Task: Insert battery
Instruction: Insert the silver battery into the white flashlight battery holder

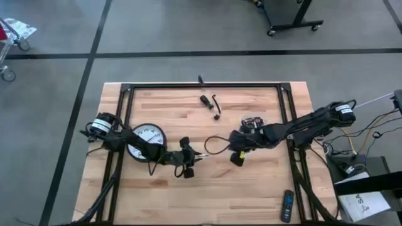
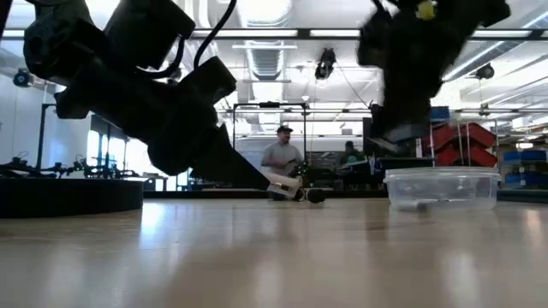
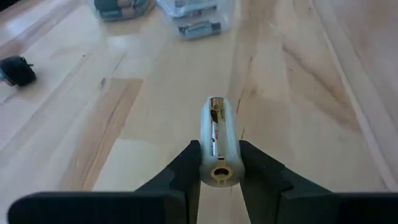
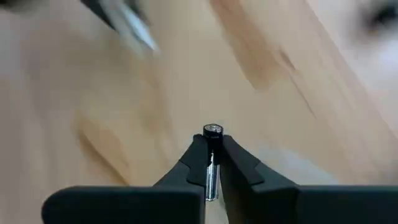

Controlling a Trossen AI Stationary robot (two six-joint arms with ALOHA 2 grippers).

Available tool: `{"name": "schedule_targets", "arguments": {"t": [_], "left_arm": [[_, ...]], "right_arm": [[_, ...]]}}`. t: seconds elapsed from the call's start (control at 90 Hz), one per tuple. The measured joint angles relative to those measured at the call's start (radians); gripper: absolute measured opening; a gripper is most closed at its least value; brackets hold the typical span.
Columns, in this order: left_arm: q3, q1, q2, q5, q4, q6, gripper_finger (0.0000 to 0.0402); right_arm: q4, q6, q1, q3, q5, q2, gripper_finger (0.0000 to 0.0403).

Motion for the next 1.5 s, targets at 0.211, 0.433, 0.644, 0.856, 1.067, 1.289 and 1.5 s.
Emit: {"name": "schedule_targets", "arguments": {"t": [0.211, 0.433, 0.644, 0.856, 1.067, 1.289, 1.5], "left_arm": [[0.0, -0.001, 0.0, 0.06, -0.031, -0.033, 0.0075], [0.0, -0.004, -0.001, 0.101, -0.115, -0.071, 0.007], [-0.005, -0.004, -0.001, 0.128, -0.118, -0.092, 0.0075], [-0.006, -0.004, 0.0, 0.136, -0.094, -0.093, 0.0071], [-0.007, -0.004, 0.0, 0.135, -0.076, -0.1, 0.0074], [-0.007, -0.004, 0.0, 0.13, -0.072, -0.102, 0.0074], [-0.007, -0.004, 0.001, 0.122, -0.069, -0.101, 0.0075]], "right_arm": [[0.455, -0.315, 0.004, -0.001, -0.07, 0.163, 0.0003], [0.711, -0.444, 0.004, 0.002, -0.115, 0.351, 0.0003], [0.778, -0.444, 0.005, 0.002, -0.114, 0.442, 0.0003], [0.794, -0.426, -0.005, 0.002, -0.105, 0.443, 0.0003], [0.806, -0.376, -0.017, 0.002, -0.11, 0.469, 0.0003], [0.79, -0.38, -0.017, 0.051, -0.134, 0.51, 0.0003], [0.67, -0.393, -0.019, 0.112, -0.133, 0.523, 0.0003]]}}
